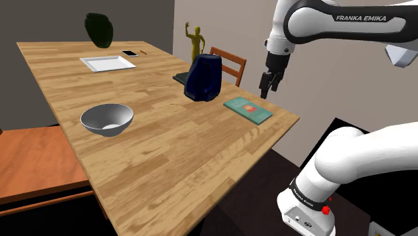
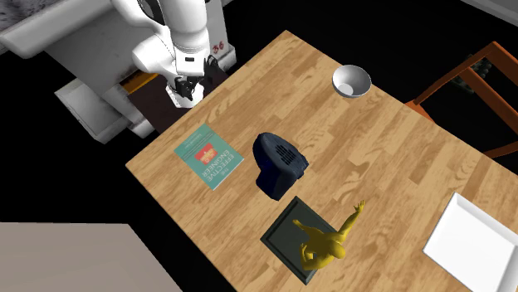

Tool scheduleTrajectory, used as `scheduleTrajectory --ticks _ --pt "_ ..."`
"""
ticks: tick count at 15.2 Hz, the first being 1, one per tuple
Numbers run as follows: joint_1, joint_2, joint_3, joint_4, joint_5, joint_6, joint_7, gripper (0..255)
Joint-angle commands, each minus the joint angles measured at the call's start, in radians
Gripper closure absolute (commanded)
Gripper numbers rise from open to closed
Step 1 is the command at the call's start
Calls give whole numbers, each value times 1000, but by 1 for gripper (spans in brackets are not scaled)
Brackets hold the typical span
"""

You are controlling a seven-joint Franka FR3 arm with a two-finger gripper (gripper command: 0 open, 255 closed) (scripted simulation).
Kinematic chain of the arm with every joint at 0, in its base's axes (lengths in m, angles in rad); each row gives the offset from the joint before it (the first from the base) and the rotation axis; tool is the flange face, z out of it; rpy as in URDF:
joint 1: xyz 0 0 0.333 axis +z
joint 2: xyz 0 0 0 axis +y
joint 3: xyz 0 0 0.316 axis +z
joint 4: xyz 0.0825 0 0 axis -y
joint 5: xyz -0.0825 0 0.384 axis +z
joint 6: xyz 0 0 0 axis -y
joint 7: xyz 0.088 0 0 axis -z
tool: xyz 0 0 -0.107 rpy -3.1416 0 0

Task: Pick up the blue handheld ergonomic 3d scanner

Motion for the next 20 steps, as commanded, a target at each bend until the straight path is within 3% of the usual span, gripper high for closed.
scheduleTrajectory --ticks 1,10,20 --pt "0 0 0 0 0 0 0 0" --pt "0 365 10 337 30 35 41 0" --pt "-1 767 12 838 55 -55 70 0"
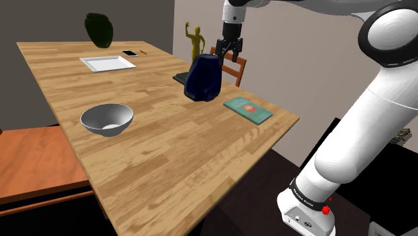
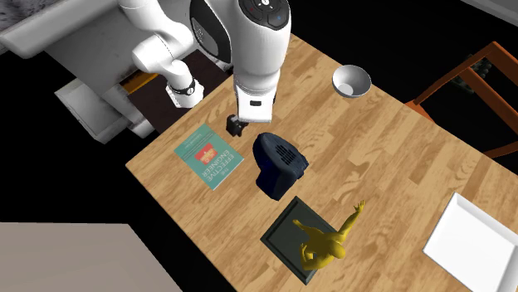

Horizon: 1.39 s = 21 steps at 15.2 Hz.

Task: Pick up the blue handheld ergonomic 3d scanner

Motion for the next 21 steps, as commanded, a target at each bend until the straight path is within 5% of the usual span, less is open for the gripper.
scheduleTrajectory --ticks 1,5,14,15,21 --pt "0 96 0 131 5 -33 4 0" --pt "-1 253 -2 366 13 -107 11 0" --pt "-2 225 -2 223 13 7 16 0" --pt "-2 224 -2 221 13 8 15 255" --pt "-2 223 -2 219 13 9 15 255"
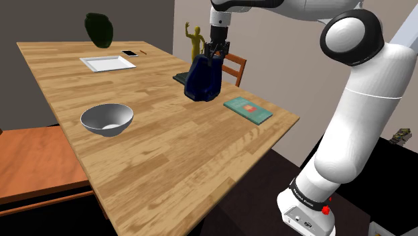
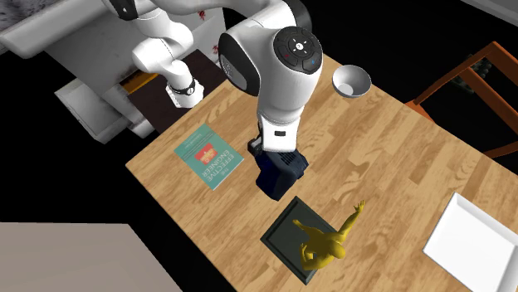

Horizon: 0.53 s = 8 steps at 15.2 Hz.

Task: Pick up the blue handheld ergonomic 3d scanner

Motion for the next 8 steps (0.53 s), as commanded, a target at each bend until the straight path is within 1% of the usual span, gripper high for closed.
scheduleTrajectory --ticks 1,3,8 --pt "0 1 0 -2 0 0 0 255" --pt "1 3 0 3 0 -2 1 255" --pt "1 20 0 93 0 -76 -2 255"
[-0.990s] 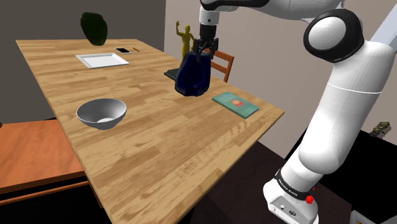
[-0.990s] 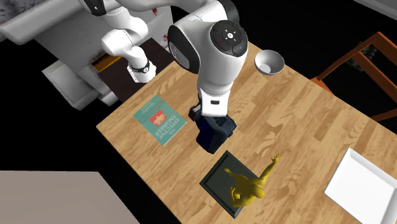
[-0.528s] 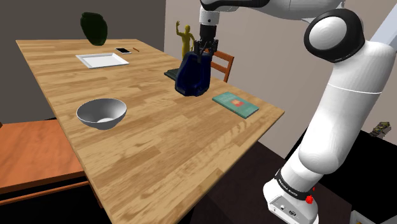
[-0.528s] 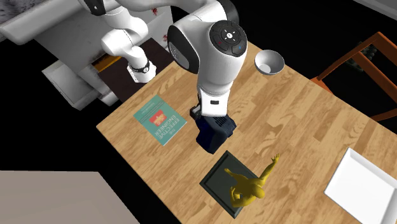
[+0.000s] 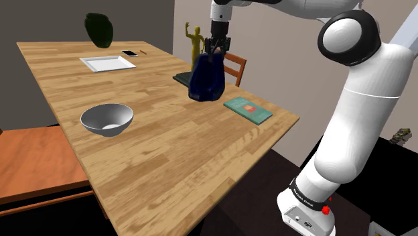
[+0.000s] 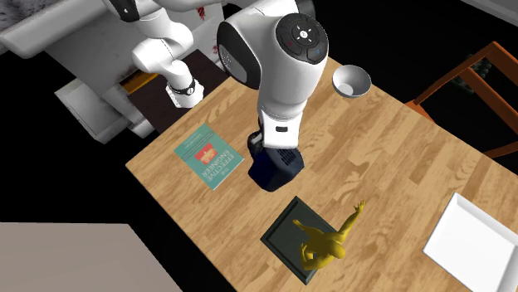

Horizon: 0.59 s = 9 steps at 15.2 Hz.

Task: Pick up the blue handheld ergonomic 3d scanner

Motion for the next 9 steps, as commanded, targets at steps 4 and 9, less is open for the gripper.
scheduleTrajectory --ticks 4,9 --pt "0 24 0 105 0 -76 -4 255" --pt "1 60 0 226 -1 -162 -8 255"
